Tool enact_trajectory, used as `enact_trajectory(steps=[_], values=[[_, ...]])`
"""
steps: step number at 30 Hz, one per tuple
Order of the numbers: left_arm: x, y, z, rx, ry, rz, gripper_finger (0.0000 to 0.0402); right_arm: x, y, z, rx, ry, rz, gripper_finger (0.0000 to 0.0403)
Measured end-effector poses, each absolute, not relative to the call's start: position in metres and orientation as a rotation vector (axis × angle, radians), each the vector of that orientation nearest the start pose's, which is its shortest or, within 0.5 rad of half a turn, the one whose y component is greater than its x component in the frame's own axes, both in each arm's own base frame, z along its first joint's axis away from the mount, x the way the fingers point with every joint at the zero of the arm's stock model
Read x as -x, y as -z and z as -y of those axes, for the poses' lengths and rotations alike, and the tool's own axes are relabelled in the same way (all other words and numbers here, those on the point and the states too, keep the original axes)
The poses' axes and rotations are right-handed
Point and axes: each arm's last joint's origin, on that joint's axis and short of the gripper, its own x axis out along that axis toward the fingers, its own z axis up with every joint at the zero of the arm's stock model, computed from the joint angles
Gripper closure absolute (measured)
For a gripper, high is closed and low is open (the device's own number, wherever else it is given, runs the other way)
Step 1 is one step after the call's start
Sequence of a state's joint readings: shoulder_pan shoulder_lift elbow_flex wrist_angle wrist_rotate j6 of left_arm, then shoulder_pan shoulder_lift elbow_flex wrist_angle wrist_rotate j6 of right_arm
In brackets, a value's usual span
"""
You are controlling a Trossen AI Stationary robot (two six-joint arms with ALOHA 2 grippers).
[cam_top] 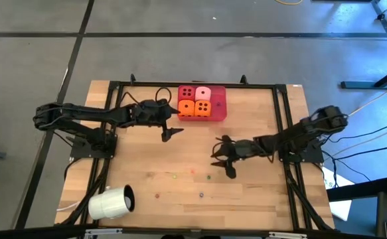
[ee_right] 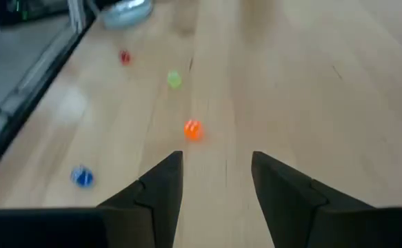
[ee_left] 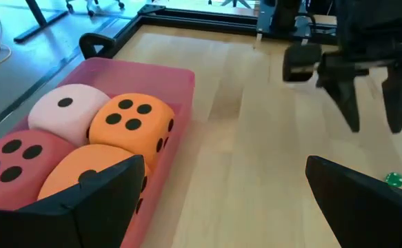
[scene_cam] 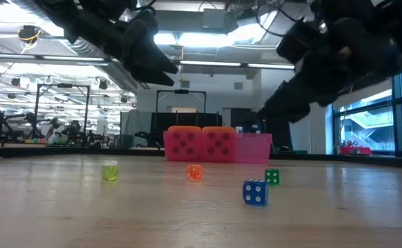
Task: Pick & Place Dice
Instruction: Put the small dark green dice into the red container
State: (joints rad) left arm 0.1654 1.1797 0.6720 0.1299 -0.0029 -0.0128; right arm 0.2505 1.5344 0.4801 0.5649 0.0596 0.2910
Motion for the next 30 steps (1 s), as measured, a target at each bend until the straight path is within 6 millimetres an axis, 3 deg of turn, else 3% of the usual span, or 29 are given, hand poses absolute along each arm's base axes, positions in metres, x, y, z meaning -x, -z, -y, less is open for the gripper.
enact_trajectory(steps=[5, 12, 23, 30], values=[[-0.249, -0.245, -0.042, 0.053, -0.176, -0.375, 0.0002, -0.272, -0.113, -0.080, -0.170, -0.174, -0.566, 0.0230], [-0.249, -0.244, -0.042, 0.067, -0.180, -0.386, 0.0002, -0.293, -0.094, -0.106, -0.015, -0.317, -0.607, 0.0230], [-0.248, -0.242, -0.041, 0.099, -0.186, -0.408, 0.0002, -0.292, -0.083, -0.104, -0.018, -0.281, -0.708, 0.0235], [-0.248, -0.242, -0.041, 0.098, -0.186, -0.408, 0.0002, -0.292, -0.083, -0.103, 0.001, -0.282, -0.705, 0.0293]])
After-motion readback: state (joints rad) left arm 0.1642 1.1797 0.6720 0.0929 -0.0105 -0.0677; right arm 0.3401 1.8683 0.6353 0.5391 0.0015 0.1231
